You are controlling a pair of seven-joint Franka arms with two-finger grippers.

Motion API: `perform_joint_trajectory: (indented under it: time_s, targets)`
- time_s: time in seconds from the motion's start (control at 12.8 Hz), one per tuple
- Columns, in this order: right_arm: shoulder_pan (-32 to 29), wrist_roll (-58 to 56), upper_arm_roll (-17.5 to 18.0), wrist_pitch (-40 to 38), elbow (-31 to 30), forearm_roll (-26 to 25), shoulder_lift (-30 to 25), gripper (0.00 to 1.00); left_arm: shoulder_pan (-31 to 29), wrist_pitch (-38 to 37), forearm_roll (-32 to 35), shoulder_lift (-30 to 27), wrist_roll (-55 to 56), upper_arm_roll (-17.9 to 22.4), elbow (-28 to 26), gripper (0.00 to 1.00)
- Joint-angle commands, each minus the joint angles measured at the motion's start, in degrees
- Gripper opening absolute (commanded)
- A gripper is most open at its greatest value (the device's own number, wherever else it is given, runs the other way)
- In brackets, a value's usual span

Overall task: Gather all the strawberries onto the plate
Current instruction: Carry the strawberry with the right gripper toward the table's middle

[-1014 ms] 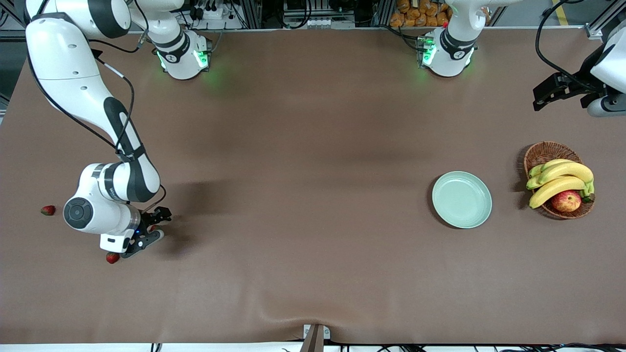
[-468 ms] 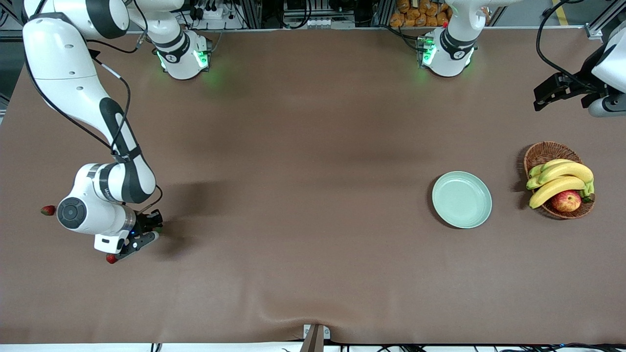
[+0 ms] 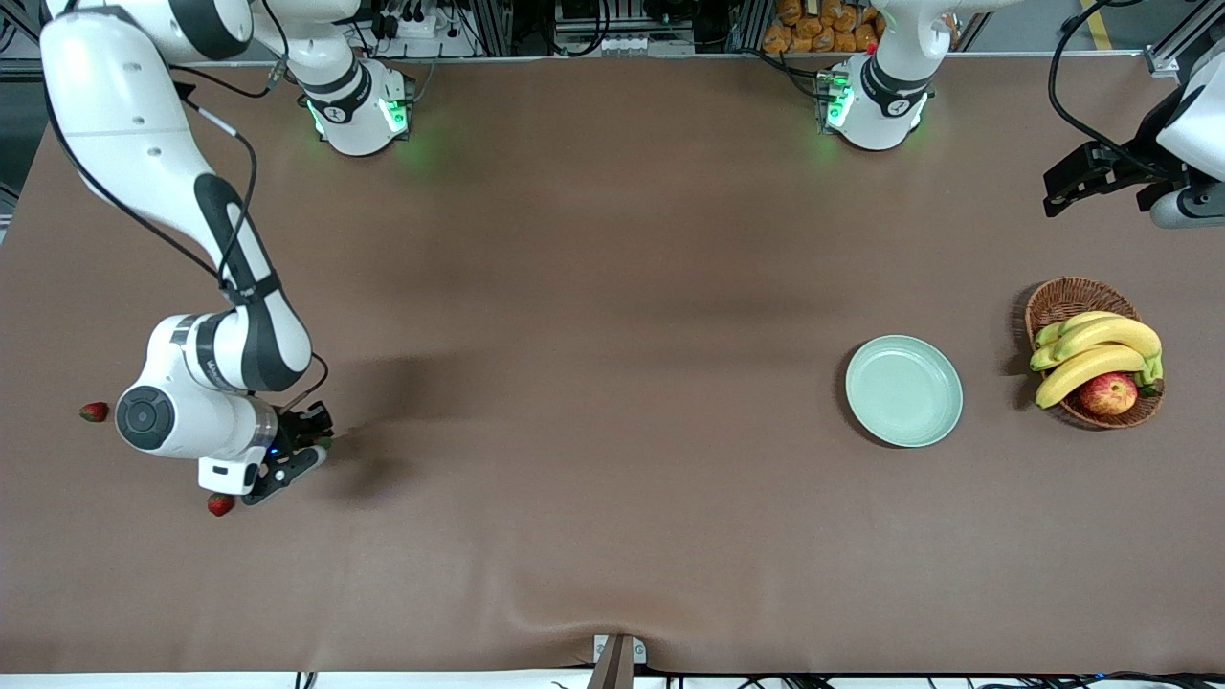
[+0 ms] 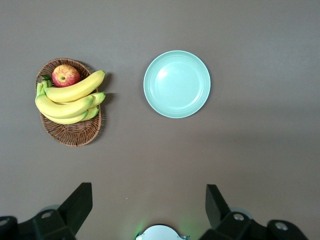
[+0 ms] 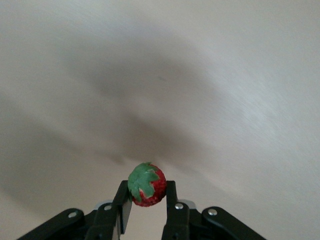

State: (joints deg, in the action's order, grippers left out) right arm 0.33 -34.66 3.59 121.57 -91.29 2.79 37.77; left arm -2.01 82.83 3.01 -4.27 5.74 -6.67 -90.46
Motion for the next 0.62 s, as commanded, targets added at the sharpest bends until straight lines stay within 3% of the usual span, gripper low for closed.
perform_joint_trajectory:
  time_s: [0.0, 0.55]
  targets:
    - [0.9, 1.0, 4.4, -2.2, -1.5, 0.8, -4.6, 0.00, 0.3, 0.0, -0.5, 0.6, 0.8, 0.1, 1.3, 1.00]
    - [17.1, 27.1, 5.5, 0.5, 0.2, 0.9, -6.2, 0.00, 0.2, 0.1, -0.5, 1.6, 0.9, -0.5, 1.3, 1.00]
